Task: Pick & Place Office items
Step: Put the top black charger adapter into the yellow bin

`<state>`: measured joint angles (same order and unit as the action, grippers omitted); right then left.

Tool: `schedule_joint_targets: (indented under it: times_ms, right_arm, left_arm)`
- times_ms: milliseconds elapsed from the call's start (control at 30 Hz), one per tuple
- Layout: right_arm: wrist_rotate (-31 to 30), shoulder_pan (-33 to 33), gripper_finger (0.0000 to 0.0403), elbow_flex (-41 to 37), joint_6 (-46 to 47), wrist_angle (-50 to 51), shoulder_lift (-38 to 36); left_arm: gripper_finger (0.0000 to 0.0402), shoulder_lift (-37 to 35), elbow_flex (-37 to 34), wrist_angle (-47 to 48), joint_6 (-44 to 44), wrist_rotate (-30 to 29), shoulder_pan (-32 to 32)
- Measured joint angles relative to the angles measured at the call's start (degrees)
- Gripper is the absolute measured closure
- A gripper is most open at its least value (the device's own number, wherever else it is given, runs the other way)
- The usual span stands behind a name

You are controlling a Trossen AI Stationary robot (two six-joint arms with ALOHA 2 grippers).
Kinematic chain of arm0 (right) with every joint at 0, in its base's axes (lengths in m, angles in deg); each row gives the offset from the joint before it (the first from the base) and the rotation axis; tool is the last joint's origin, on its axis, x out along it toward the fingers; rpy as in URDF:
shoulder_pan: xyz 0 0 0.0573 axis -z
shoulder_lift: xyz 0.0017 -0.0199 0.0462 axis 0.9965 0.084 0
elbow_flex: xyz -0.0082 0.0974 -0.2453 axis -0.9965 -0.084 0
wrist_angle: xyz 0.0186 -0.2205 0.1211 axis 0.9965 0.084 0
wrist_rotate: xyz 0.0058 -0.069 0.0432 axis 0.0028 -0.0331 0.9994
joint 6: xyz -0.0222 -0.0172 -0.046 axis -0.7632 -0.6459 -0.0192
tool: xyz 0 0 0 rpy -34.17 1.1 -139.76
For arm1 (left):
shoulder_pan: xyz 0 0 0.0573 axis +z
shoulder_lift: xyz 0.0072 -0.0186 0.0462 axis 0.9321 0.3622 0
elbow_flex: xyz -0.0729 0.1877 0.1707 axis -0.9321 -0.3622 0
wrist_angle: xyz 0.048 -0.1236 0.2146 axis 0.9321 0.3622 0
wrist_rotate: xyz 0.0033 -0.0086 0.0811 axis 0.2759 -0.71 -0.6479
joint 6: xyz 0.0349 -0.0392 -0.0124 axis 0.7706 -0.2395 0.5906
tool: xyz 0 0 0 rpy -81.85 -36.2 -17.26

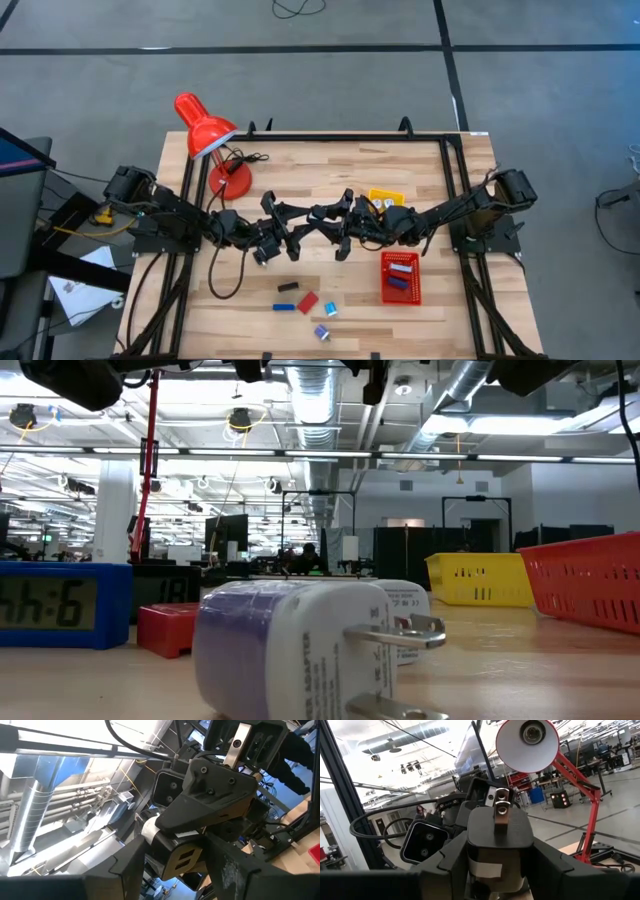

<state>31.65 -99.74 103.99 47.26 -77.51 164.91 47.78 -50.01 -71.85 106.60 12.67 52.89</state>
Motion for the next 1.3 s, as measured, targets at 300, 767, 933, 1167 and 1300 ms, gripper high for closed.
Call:
schedule_joint_targets:
  times_ms: [300,767,933,1167,1300]
  right_arm:
    - [0.51,-0.10,0.0251,0.00,0.00,0.24,0.07]
    - [0.11,-0.42,0.0246,0.00,0.00,2.86,-0.16]
    - [0.48,-0.49,0.0242,-0.02,0.02,4.01,-0.08]
    - [0.87,-0.81,0.0249,-0.02,0.02,7.47,-0.18]
    - [0.62,-1.42,0.0252,-0.11,0.00,8.27,-0.18]
  left_arm:
    - [0.0259,-0.09,0.00,0.64,2.95,-0.47,-1.35]
    - [0.0257,-0.07,0.00,1.78,2.96,-2.34,-1.64]
    - [0.0257,0.02,0.00,2.92,3.40,-2.63,-2.63]
    - [0.0257,0.07,0.00,5.42,4.51,-3.03,-3.30]
    - [0.0258,0.04,0.00,6.94,4.45,-3.25,-3.37]
